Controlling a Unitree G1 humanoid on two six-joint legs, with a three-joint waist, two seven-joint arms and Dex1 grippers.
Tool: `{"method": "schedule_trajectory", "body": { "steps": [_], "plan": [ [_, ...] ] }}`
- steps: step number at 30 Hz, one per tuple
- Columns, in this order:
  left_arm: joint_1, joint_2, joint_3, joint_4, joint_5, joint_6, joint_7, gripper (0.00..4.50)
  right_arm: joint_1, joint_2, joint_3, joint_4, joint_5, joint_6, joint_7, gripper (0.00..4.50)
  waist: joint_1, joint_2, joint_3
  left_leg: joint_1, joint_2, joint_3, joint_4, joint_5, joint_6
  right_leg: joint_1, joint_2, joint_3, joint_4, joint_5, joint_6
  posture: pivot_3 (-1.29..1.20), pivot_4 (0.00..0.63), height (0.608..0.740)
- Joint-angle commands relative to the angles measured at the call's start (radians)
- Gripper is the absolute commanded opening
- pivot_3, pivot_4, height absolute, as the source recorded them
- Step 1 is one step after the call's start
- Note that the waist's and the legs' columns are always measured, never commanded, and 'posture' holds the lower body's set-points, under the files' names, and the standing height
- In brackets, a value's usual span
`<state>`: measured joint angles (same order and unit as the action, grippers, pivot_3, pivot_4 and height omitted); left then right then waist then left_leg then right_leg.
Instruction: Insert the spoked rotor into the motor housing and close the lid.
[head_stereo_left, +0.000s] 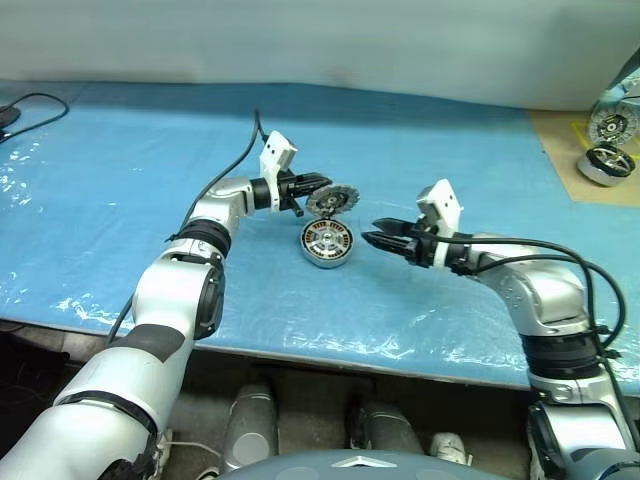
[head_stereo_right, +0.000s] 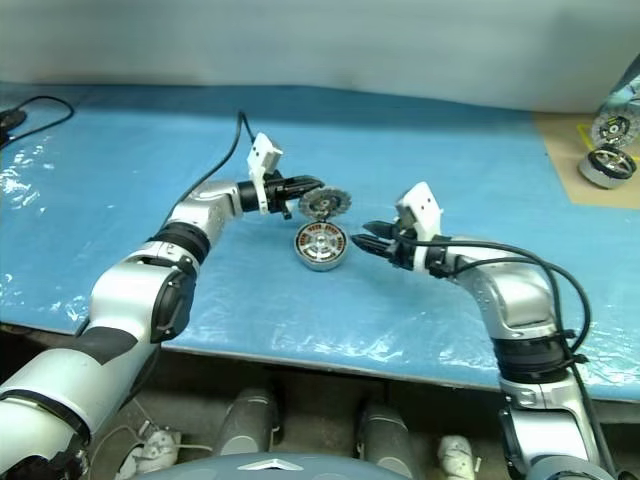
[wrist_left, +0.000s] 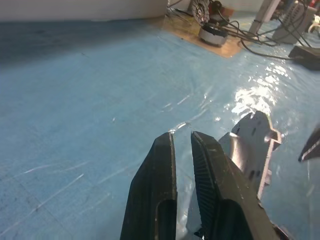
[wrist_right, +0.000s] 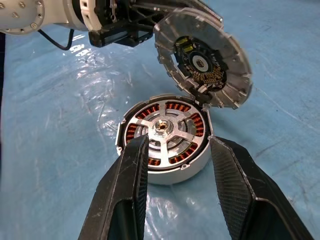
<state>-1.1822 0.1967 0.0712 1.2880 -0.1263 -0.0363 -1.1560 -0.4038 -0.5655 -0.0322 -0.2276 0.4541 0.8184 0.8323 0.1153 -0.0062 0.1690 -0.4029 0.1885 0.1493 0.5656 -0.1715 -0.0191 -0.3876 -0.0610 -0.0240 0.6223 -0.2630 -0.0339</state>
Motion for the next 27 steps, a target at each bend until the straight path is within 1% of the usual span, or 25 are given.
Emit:
{"method": "schedule_trajectory", "body": {
  "steps": [1, 4, 8, 12, 17, 21, 24, 26, 27],
  "plan": [
    [-0.007, -0.023, -0.044, -0.041, 0.035, -0.029, -0.12, 0.62, 0.014, -0.034, -0.043, -0.068, 0.046, 0.012, 0.004, 2.02, 0.009, 0.0, 0.0, 0.0, 0.0, 0.0, 0.0, 0.0, 0.0, 0.0, 0.0, 0.0, 0.0, 0.0, 0.0, 0.0, 0.15, 0.74],
    [0.005, -0.035, -0.057, -0.053, 0.041, -0.034, -0.174, 0.62, 0.012, -0.046, -0.059, -0.071, 0.055, 0.016, -0.014, 2.02, 0.01, 0.0, 0.0, 0.0, 0.0, 0.0, 0.001, 0.0, 0.0, 0.0, 0.0, 0.0, 0.0, 0.0, 0.0, 0.0, 0.15, 0.74],
    [0.019, -0.026, -0.084, -0.048, 0.07, -0.06, -0.193, 0.62, 0.005, -0.058, -0.077, -0.076, 0.068, 0.022, -0.028, 2.02, 0.01, 0.0, 0.0, 0.0, 0.0, 0.0, 0.001, 0.0, 0.0, 0.0, 0.0, 0.0, 0.001, 0.0, 0.0, 0.0, 0.15, 0.74],
    [0.066, -0.008, -0.146, -0.049, 0.138, -0.129, -0.216, 0.62, 0.001, -0.066, -0.076, -0.083, 0.083, 0.022, -0.04, 2.02, 0.01, 0.0, 0.0, 0.0, 0.0, 0.0, 0.0, 0.0, 0.0, 0.0, 0.0, 0.0, 0.0, 0.0, 0.0, 0.0, 0.15, 0.74],
    [0.114, 0.013, -0.206, -0.041, 0.216, -0.221, -0.165, 0.62, -0.02, -0.055, -0.051, -0.062, 0.07, 0.008, -0.062, 2.02, 0.011, 0.001, 0.0, 0.001, 0.001, 0.0, 0.001, 0.0, 0.001, 0.001, -0.001, -0.001, 0.001, 0.0, 0.0, 0.0, 0.15, 0.74],
    [0.144, 0.032, -0.234, -0.032, 0.259, -0.309, -0.093, 0.62, -0.04, -0.039, -0.029, -0.042, 0.059, -0.002, -0.078, 2.02, 0.011, 0.001, 0.0, 0.008, 0.0, 0.0, 0.0, 0.001, 0.001, 0.008, -0.002, -0.001, 0.001, 0.0, 0.0, 0.0, 0.15, 0.74],
    [0.127, 0.019, -0.148, -0.065, 0.152, -0.268, -0.146, 0.62, -0.049, -0.033, -0.019, -0.042, 0.061, -0.01, -0.077, 2.02, 0.01, 0.001, 0.0, 0.02, 0.0, 0.001, -0.003, 0.001, 0.001, 0.019, -0.002, -0.001, -0.003, -0.003, -0.005, 0.0, 0.15, 0.74],
    [0.122, 0.017, -0.105, -0.116, 0.089, -0.239, -0.197, 0.62, -0.053, -0.033, -0.01, -0.044, 0.058, -0.015, -0.074, 2.02, 0.01, 0.002, 0.001, 0.019, 0.001, 0.001, -0.003, 0.001, 0.001, 0.018, -0.002, -0.001, -0.004, -0.003, -0.005, 0.0, 0.15, 0.74],
    [0.13, 0.018, -0.086, -0.166, 0.048, -0.198, -0.238, 0.62, -0.056, -0.033, -0.003, -0.044, 0.055, -0.019, -0.073, 2.02, 0.01, 0.002, 0.001, 0.018, 0.0, 0.001, -0.003, 0.001, 0.002, 0.017, -0.002, -0.001, -0.004, -0.003, -0.005, 0.0, 0.15, 0.74]
  ]
}}
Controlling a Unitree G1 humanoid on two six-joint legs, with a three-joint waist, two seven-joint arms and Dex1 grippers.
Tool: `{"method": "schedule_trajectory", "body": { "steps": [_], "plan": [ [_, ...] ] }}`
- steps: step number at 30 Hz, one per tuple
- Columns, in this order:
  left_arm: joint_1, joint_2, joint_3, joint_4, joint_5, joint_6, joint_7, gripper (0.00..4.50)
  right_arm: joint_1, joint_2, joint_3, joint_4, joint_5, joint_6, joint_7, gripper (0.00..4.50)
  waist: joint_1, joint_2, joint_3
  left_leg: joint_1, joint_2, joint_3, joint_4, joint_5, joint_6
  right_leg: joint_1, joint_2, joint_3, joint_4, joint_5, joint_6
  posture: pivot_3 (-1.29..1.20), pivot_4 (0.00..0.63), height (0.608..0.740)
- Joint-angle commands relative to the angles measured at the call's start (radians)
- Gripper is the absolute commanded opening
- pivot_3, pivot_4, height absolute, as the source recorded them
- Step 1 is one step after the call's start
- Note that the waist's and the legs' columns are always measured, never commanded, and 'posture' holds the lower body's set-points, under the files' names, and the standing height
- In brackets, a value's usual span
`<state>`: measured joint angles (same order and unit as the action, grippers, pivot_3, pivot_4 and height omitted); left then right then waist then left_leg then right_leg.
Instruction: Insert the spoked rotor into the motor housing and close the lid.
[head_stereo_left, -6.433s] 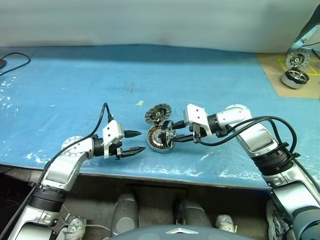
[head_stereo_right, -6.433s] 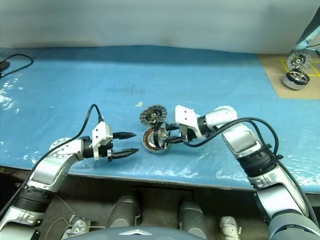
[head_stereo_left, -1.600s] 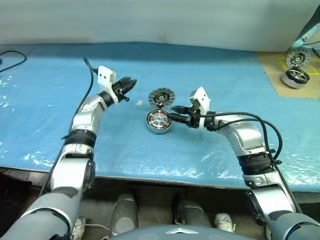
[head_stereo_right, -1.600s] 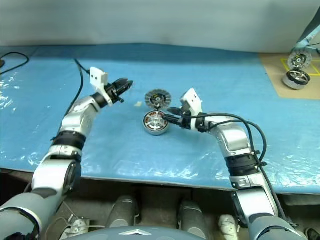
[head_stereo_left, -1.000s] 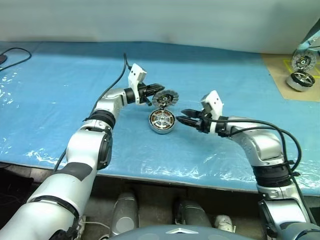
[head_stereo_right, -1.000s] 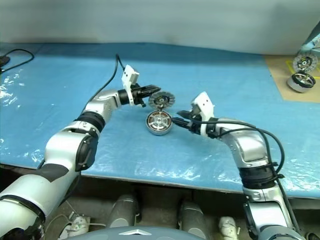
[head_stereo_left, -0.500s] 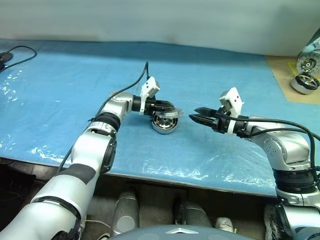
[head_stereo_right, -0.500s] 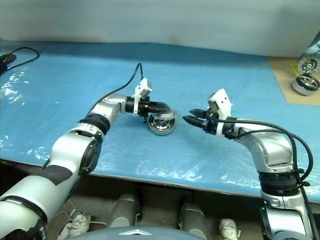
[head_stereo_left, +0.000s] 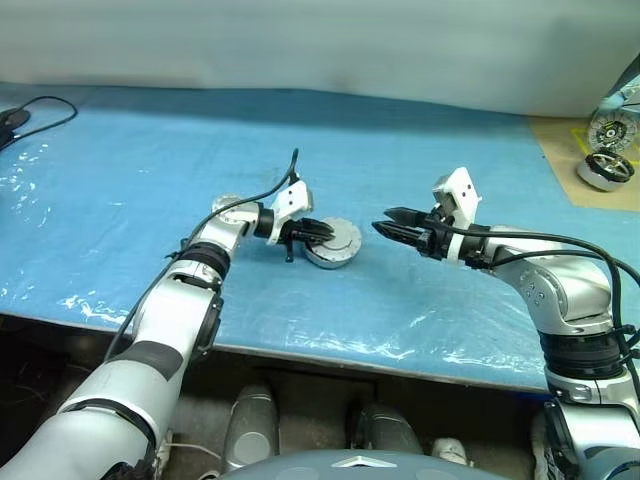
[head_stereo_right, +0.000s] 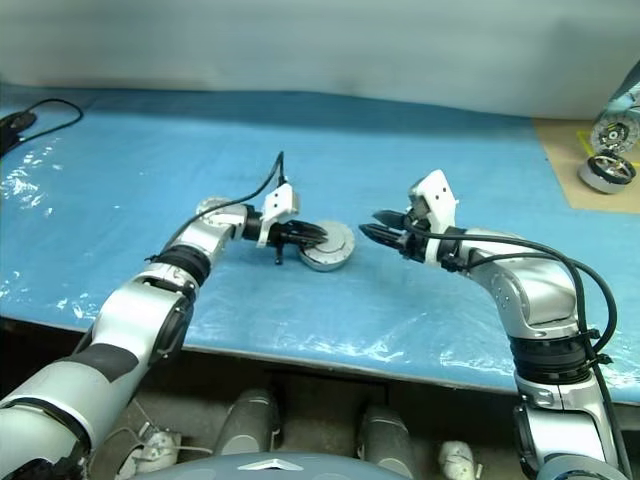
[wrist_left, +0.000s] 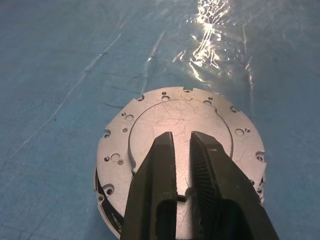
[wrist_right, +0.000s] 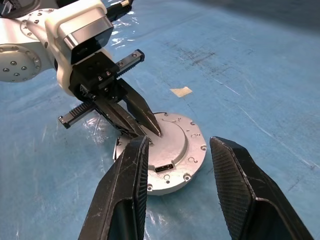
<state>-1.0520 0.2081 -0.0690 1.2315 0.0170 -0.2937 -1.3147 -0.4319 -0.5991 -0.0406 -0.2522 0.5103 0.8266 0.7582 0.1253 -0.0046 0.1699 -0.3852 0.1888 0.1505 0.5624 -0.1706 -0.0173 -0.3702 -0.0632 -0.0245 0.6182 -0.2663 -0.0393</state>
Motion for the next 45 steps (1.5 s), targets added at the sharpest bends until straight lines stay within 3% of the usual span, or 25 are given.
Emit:
{"method": "schedule_trajectory", "body": {
  "steps": [1, 4, 8, 10, 14, 16, 20, 27, 36, 39, 42, 45],
  "plan": [
    [0.028, 0.017, 0.062, -0.197, -0.137, 0.122, -0.131, 0.62, -0.034, 0.005, 0.016, -0.02, 0.0, -0.03, 0.007, 2.02, 0.0, 0.0, 0.001, -0.001, 0.0, 0.0, 0.0, 0.0, 0.0, -0.001, 0.0, 0.0, 0.0, 0.0, 0.0, 0.0, 0.15, 0.74],
    [0.138, 0.07, 0.061, -0.482, -0.226, 0.304, -0.203, 0.62, -0.045, 0.014, 0.057, -0.016, -0.008, -0.052, 0.024, 2.02, -0.002, 0.0, 0.001, -0.005, 0.0, 0.001, -0.002, 0.0, 0.0, -0.006, -0.001, -0.001, 0.001, 0.0, 0.0, 0.0, 0.15, 0.74],
    [0.333, 0.173, 0.077, -0.919, -0.35, 0.571, -0.148, 0.59, -0.065, 0.038, 0.131, 0.031, -0.055, -0.118, 0.045, 2.17, -0.021, 0.001, 0.0, -0.015, 0.002, 0.001, -0.002, 0.002, 0.003, -0.019, 0.002, -0.001, 0.005, -0.001, -0.001, 0.0, 0.15, 0.74],
    [0.444, 0.229, 0.081, -1.069, -0.366, 0.625, -0.109, 0.58, -0.083, 0.056, 0.167, 0.075, -0.091, -0.164, 0.054, 2.55, -0.028, 0.001, 0.001, -0.021, 0.004, 0.001, 0.0, 0.002, 0.003, -0.024, 0.004, -0.002, 0.007, -0.001, -0.001, 0.0, 0.15, 0.74],
    [0.586, 0.286, 0.103, -1.221, -0.393, 0.679, -0.016, 0.58, -0.111, 0.093, 0.207, 0.155, -0.143, -0.243, 0.073, 3.94, -0.031, 0.002, 0.001, -0.022, 0.003, 0.001, 0.0, 0.0, 0.0, -0.024, 0.003, -0.001, 0.006, -0.001, -0.001, 0.0, 0.15, 0.74],
    [0.652, 0.298, 0.128, -1.288, -0.416, 0.703, 0.041, 0.58, -0.127, 0.109, 0.244, 0.203, -0.184, -0.296, 0.09, 4.43, -0.032, 0.003, 0.001, -0.021, 0.004, 0.001, 0.001, 0.0, 0.0, -0.022, 0.003, -0.001, 0.006, -0.001, -0.001, 0.0, 0.15, 0.74],
    [0.778, 0.304, 0.158, -1.41, -0.441, 0.722, 0.146, 0.58, -0.167, 0.152, 0.302, 0.3, -0.244, -0.365, 0.12, 4.43, -0.036, 0.003, 0.001, -0.018, 0.003, 0.002, 0.002, 0.0, 0.0, -0.02, 0.003, -0.001, 0.005, -0.003, -0.005, 0.0, 0.15, 0.74],
    [0.856, 0.297, 0.17, -1.465, -0.469, 0.708, 0.247, 0.58, -0.231, 0.231, 0.302, 0.488, -0.315, -0.468, 0.1, 4.43, -0.041, 0.003, 0.001, -0.018, 0.004, 0.002, 0.004, 0.0, 0.0, -0.019, 0.004, 0.0, 0.006, -0.001, -0.002, 0.0, 0.15, 0.74],
    [0.916, 0.305, 0.151, -1.447, -0.465, 0.596, 0.239, 0.58, -0.219, 0.255, 0.3, 0.546, -0.337, -0.491, 0.128, 4.43, -0.054, 0.003, 0.001, -0.018, 0.004, 0.001, 0.004, 0.0, 0.0, -0.019, 0.004, -0.001, 0.007, -0.001, -0.001, 0.0, 0.15, 0.74],
    [0.911, 0.303, 0.147, -1.432, -0.476, 0.588, 0.237, 0.58, -0.211, 0.254, 0.298, 0.545, -0.343, -0.502, 0.131, 3.86, -0.057, 0.003, 0.001, -0.018, 0.004, 0.001, 0.005, 0.0, 0.0, -0.019, 0.004, -0.001, 0.008, -0.001, -0.001, 0.0, 0.15, 0.74],
    [0.905, 0.304, 0.145, -1.414, -0.48, 0.579, 0.233, 0.58, -0.209, 0.262, 0.296, 0.543, -0.348, -0.503, 0.126, 2.94, -0.057, 0.003, 0.001, -0.017, 0.004, 0.002, 0.005, 0.0, 0.0, -0.019, 0.004, -0.001, 0.009, -0.001, -0.002, 0.0, 0.15, 0.74],
    [0.908, 0.312, 0.141, -1.385, -0.469, 0.555, 0.223, 0.58, -0.221, 0.278, 0.296, 0.545, -0.354, -0.492, 0.114, 2.91, -0.057, 0.003, 0.001, -0.017, 0.004, 0.002, 0.006, 0.0, 0.0, -0.019, 0.004, 0.0, 0.009, -0.001, -0.002, 0.0, 0.15, 0.74]
  ]
}}
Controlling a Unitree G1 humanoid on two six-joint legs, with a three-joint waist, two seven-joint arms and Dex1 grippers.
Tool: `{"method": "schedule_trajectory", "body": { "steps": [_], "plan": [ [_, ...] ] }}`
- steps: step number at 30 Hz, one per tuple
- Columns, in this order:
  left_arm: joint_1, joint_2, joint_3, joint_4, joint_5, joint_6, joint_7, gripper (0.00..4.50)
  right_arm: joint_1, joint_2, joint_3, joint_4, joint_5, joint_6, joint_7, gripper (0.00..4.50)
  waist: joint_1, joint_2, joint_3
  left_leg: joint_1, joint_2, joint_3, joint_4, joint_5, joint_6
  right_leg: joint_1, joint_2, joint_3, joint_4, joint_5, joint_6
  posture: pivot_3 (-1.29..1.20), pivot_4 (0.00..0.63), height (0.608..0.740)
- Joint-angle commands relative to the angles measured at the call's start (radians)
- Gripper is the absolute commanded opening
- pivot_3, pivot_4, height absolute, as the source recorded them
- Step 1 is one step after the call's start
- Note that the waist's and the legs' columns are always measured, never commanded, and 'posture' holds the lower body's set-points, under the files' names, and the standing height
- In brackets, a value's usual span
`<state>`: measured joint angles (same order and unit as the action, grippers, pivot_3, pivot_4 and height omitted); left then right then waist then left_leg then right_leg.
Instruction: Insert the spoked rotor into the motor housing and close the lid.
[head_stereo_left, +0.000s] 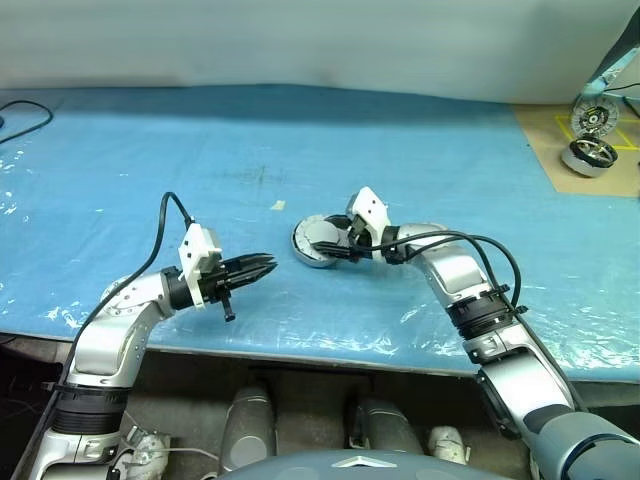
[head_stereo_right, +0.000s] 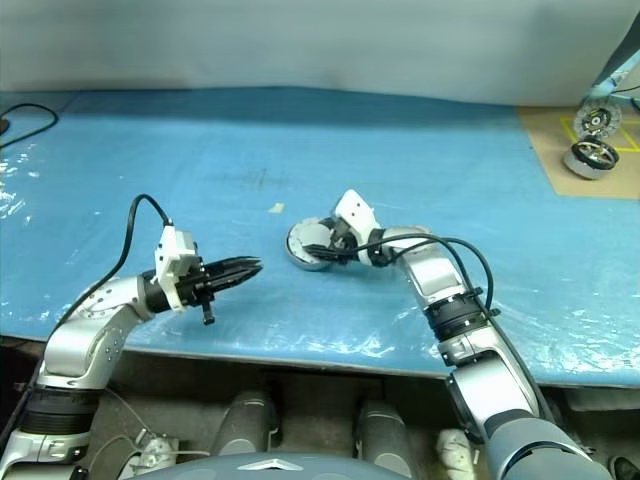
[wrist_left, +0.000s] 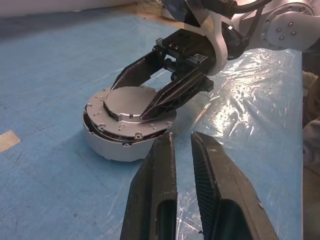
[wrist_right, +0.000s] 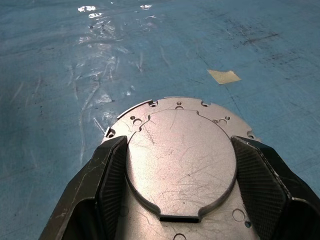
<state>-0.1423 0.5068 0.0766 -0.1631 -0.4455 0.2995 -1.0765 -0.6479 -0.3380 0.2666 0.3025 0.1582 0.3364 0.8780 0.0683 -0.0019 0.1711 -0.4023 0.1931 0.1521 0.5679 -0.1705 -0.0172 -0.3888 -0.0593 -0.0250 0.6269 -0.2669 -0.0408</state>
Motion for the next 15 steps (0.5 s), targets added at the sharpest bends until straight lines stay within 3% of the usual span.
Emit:
{"method": "schedule_trajectory", "body": {
  "steps": [1, 15],
  "plan": [
    [0.0, 0.015, -0.005, 0.017, -0.003, -0.046, -0.018, 0.58, -0.01, 0.021, -0.014, -0.01, 0.0, 0.004, -0.006, 2.91, 0.0, 0.0, 0.0, 0.0, 0.0, 0.0, 0.0, 0.0, 0.0, 0.0, 0.0, 0.0, 0.0, 0.0, 0.0, 0.0, 0.15, 0.74],
    [0.007, 0.017, -0.025, 0.045, 0.009, -0.091, -0.005, 0.58, -0.011, 0.069, 0.01, 0.109, -0.086, -0.047, -0.054, 2.91, -0.003, 0.0, 0.0, 0.007, 0.001, 0.001, 0.004, 0.0, 0.0, 0.002, 0.0, 0.003, 0.01, -0.003, -0.005, 0.0, 0.15, 0.74]
  ]
}}
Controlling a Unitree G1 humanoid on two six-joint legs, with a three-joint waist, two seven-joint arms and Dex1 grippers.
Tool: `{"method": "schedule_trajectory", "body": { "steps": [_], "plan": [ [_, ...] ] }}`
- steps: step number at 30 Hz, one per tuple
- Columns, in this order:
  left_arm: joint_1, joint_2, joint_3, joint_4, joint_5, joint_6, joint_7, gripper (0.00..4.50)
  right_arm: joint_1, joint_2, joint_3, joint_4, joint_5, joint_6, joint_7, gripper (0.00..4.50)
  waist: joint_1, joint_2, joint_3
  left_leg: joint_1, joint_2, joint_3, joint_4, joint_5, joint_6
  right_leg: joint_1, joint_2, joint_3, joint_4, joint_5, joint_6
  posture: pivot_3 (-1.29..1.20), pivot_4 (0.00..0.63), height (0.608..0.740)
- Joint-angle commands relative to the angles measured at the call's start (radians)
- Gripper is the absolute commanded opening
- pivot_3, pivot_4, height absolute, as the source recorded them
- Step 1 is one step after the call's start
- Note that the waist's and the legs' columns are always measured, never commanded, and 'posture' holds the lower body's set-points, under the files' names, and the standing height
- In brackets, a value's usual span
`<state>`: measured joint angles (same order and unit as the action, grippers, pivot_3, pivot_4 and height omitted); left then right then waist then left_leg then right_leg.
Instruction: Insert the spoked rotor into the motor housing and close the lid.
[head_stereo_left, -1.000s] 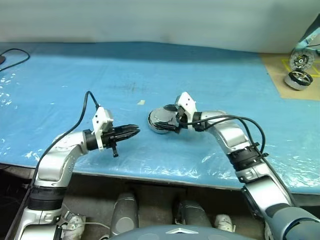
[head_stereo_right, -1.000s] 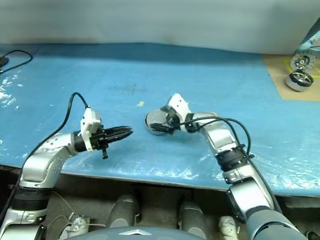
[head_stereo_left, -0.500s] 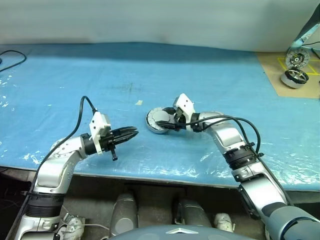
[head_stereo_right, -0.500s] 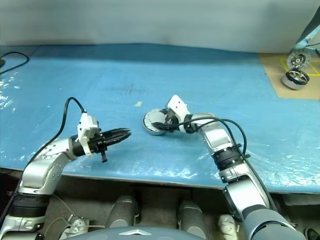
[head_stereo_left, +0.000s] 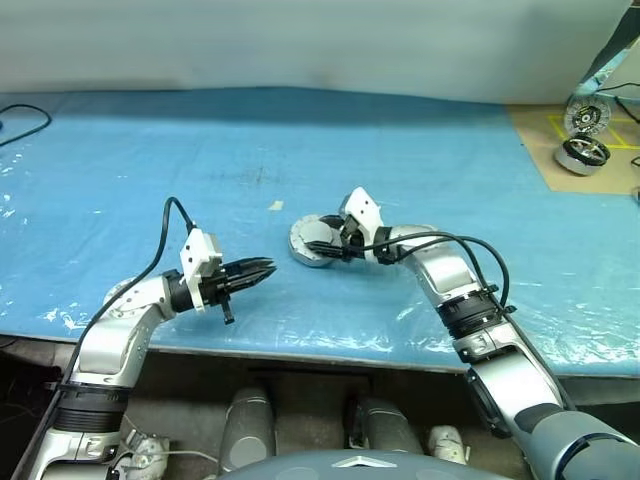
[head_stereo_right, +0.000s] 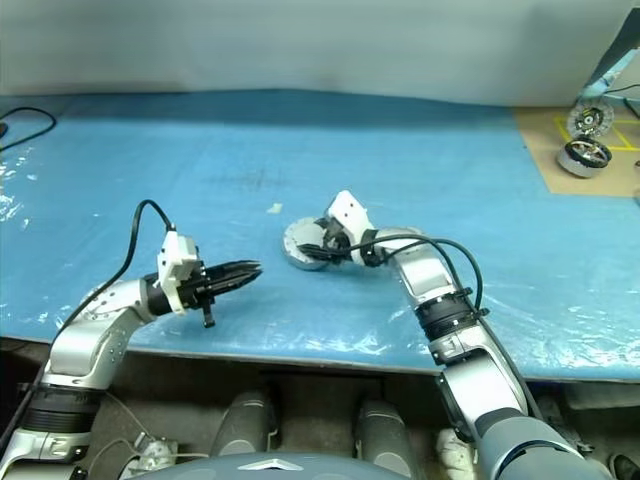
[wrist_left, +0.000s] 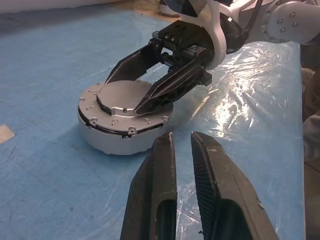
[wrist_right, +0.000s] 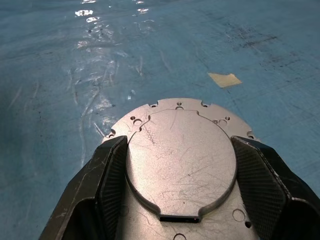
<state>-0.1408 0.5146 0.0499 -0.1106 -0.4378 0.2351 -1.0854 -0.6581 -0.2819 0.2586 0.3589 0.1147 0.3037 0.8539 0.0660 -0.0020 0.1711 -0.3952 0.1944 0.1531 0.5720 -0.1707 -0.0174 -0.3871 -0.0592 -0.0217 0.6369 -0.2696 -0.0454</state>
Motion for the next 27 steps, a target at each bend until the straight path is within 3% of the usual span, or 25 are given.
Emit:
{"method": "schedule_trajectory", "body": {
  "steps": [1, 10, 18, 27],
  "plan": [
    [0.004, 0.008, 0.001, -0.005, 0.001, -0.028, 0.005, 0.58, 0.0, 0.02, 0.019, 0.066, -0.046, -0.016, -0.037, 2.91, -0.001, 0.0, 0.0, 0.003, 0.0, 0.0, 0.0, 0.0, 0.0, 0.002, 0.0, 0.001, 0.0, 0.0, 0.0, 0.0, 0.15, 0.74],
    [-0.008, 0.009, -0.004, 0.018, 0.008, -0.041, 0.013, 0.58, 0.011, 0.065, 0.033, 0.166, -0.089, -0.023, -0.091, 2.91, -0.001, -0.001, -0.001, 0.03, 0.0, 0.01, -0.009, -0.003, 0.004, 0.018, 0.0, 0.011, 0.0, -0.003, 0.001, 0.0, 0.15, 0.74],
    [-0.018, 0.003, -0.013, 0.003, 0.008, -0.032, 0.035, 0.58, -0.052, 0.115, -0.004, 0.212, -0.049, 0.082, -0.08, 2.91, -0.009, -0.001, -0.001, 0.03, 0.001, 0.016, -0.01, -0.003, 0.003, 0.014, 0.0, 0.015, 0.0, -0.002, -0.001, 0.0, 0.15, 0.74],
    [-0.024, 0.008, -0.009, 0.01, 0.01, -0.035, 0.045, 0.58, -0.07, 0.14, 0.039, 0.258, -0.089, 0.161, -0.081, 2.91, -0.026, -0.001, -0.002, 0.029, 0.002, 0.021, -0.012, -0.003, 0.003, 0.01, 0.002, 0.02, -0.002, -0.002, -0.001, 0.0, 0.15, 0.74]
  ]
}}
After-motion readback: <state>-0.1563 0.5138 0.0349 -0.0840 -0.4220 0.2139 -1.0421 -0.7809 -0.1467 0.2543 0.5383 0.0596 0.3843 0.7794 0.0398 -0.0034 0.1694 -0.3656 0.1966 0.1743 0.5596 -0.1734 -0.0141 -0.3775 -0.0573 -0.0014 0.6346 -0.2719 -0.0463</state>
